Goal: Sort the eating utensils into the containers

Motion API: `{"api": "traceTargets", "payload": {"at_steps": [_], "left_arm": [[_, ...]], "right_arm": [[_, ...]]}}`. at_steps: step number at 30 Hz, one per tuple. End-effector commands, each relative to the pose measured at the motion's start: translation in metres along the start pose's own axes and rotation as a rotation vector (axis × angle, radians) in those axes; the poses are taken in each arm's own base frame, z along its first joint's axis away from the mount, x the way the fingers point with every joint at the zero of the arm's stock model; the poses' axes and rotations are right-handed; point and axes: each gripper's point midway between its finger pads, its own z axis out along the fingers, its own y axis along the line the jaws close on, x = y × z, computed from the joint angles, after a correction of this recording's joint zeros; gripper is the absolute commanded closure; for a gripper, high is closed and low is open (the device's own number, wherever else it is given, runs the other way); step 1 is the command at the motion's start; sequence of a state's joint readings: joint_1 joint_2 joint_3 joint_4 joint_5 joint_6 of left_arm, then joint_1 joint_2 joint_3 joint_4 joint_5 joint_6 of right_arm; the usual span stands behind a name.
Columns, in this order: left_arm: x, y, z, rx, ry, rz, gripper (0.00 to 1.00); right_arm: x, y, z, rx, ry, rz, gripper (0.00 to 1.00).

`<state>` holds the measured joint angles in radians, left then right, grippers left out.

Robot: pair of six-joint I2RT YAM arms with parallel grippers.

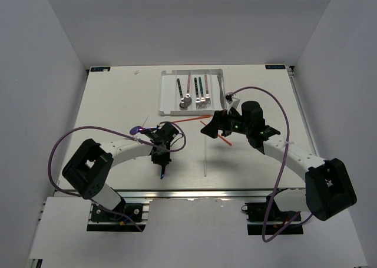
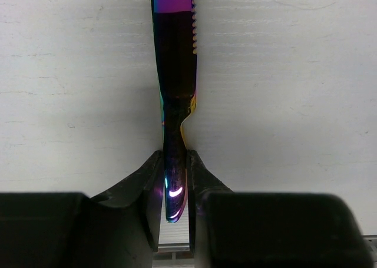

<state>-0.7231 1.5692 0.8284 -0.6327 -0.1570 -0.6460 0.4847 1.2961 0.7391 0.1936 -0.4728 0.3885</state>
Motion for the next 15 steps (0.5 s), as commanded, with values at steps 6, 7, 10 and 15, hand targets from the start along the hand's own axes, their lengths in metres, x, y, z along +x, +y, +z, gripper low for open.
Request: {"api": "traceTargets", "payload": {"at_steps": [6,7,10,15], "left_arm": [[-0.001,0.024,-0.008,-0.115,-0.032,-0.038,1.0],[-0.004,0.024,-0.013,-0.119,-0.041,-0.036,1.0],[-0.015,0.02,-0.024,-0.098,-0.073,-0.035,1.0],[-0.018,0.011,-0.028,-0.051,-0.085,-0.034,1.0]], "right_arm": [[-0.006,-0.003,0.004,0.012,-0.033,0.032,0.11],[-0.005,-0.005,0.005,0.017,-0.03,0.041,0.11],[0.001,-0.01,0.01,0.027,-0.019,0.082,0.11],[0.02,-0.006,0.028,0.014,-0.019,0.192,0.11]]}}
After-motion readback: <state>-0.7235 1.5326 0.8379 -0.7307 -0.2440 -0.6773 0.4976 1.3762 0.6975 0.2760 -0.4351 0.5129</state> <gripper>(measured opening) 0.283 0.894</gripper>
